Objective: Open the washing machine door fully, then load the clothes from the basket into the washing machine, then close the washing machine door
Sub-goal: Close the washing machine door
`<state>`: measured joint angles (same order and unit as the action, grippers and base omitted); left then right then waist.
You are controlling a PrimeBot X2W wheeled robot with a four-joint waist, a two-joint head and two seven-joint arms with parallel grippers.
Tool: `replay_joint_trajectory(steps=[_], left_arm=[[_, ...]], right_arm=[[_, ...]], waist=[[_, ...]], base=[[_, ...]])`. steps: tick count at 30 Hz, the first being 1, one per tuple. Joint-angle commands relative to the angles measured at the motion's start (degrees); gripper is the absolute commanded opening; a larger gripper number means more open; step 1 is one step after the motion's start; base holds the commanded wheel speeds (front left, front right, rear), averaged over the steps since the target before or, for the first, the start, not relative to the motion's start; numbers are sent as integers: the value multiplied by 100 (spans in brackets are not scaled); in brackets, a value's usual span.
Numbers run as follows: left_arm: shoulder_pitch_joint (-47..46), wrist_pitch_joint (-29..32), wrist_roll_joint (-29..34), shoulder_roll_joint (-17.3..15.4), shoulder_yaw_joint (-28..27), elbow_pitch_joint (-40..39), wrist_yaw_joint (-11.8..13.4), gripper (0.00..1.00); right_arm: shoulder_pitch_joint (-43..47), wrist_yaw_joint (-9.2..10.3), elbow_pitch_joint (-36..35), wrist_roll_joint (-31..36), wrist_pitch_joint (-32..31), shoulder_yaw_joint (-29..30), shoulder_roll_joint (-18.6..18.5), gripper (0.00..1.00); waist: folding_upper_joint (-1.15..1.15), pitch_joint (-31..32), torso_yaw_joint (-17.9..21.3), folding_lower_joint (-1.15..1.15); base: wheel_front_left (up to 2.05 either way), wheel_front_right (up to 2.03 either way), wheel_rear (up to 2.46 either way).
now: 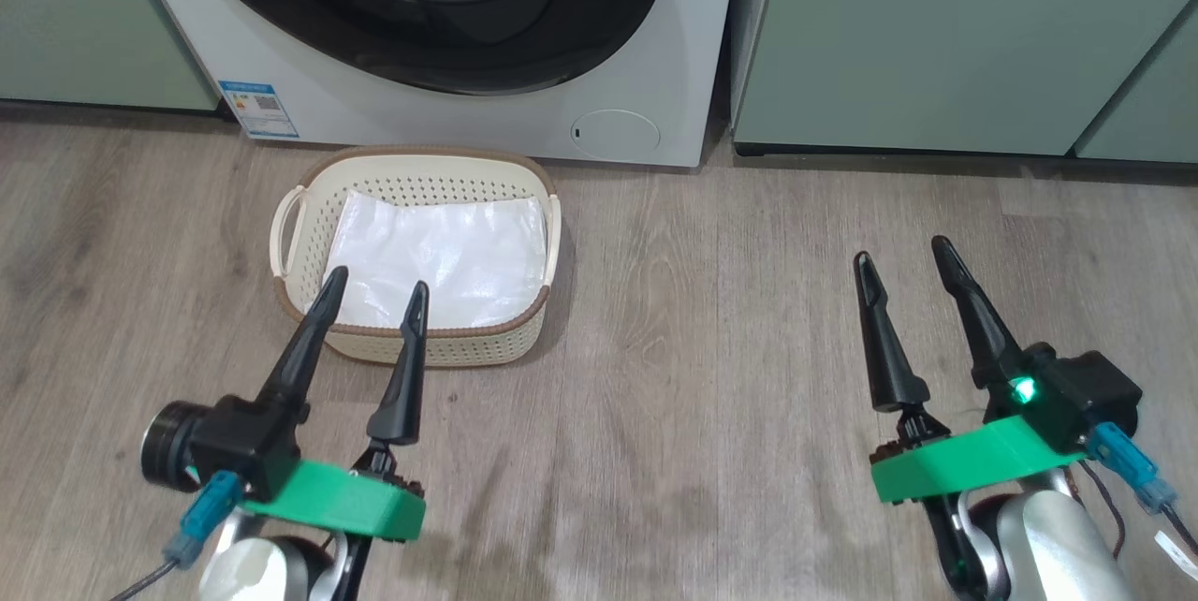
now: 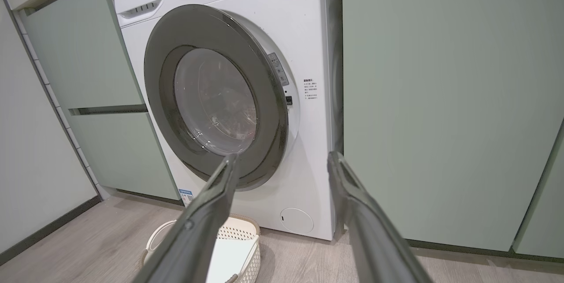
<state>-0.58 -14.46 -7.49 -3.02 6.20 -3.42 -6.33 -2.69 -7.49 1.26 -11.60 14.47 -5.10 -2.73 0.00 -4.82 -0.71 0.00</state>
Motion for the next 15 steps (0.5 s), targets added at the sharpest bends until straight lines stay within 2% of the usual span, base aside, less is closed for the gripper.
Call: replay_joint_trajectory(steps=[1, 11, 12, 13, 14, 15], left_arm=[[-136, -53, 34, 13, -137, -169, 25, 100], [-151, -53, 16, 14, -99, -161, 38, 100], [-156, -53, 11, 14, -92, -158, 40, 100], [-166, -53, 7, 14, -82, -158, 42, 100], [-178, -53, 3, 14, -65, -160, 45, 100], [-195, -53, -2, 14, -44, -164, 49, 100]], right_arm=[[-60, 0, -180, 7, 52, -125, -15, 100], [-60, 0, -211, 16, 52, -124, -15, 100], [-62, 0, -203, 13, 52, -139, -15, 86], [-71, 0, -205, 22, 52, -156, -15, 39], [-88, 0, -225, 43, 52, -193, -15, 4], [-105, 0, -256, 65, 52, -236, -15, 0]], waist=[[0, -8, -2, 0], [0, -78, -37, 0], [0, -92, -45, 0], [0, -109, -55, 0], [0, -131, -70, 0], [0, -160, -88, 0]], base=[[0, 0, 0], [0, 0, 0], [0, 0, 0], [0, 0, 0], [0, 0, 0], [0, 0, 0]])
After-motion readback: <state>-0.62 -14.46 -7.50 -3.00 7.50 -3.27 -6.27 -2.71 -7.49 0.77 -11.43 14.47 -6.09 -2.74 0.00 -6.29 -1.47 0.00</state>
